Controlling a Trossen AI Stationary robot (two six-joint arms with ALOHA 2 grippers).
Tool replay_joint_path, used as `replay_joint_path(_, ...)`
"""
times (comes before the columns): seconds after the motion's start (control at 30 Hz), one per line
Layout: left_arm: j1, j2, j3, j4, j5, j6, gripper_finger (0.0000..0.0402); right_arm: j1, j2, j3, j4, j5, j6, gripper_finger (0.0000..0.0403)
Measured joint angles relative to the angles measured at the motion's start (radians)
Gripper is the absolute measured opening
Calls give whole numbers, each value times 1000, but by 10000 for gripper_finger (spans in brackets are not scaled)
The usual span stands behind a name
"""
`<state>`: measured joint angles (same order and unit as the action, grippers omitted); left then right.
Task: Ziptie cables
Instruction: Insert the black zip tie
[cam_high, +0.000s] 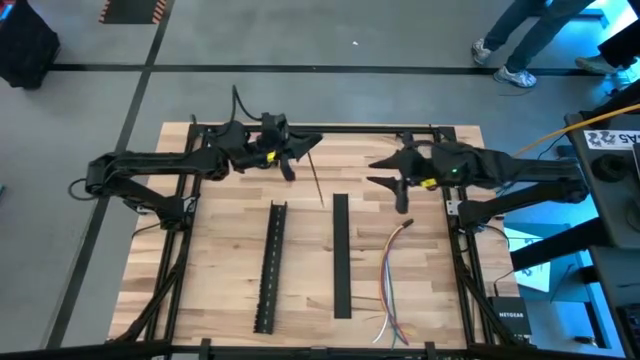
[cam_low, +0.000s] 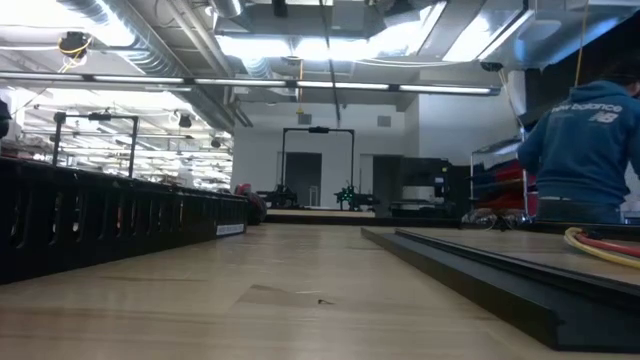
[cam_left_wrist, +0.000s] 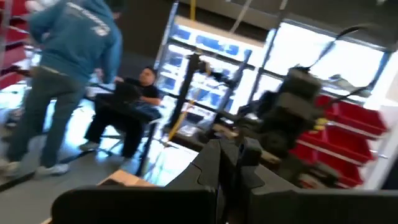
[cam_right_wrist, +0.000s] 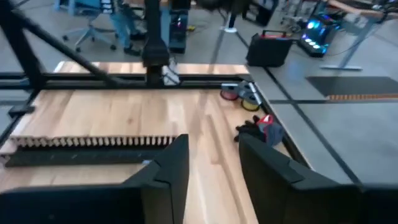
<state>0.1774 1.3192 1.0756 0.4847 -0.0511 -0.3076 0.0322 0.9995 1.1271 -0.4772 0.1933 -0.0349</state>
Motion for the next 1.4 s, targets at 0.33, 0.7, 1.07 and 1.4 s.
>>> replay_joint_path(0.33,-2,-4,0,-5,15,-96,0,0,53,0,-89,-2,-324,138)
replay_joint_path(0.7,-25,-4,0,-12,32,-104,0,-4,232,0,76,-2,-278,138)
replay_joint_path(1.07,-79,-78,0,-527,42,50,13,-6,210,-1,-99,-75,-51,138)
replay_joint_path(1.4,-216,117,1,-869,43,279,128,-5,211,-1,-208,-161,53,138)
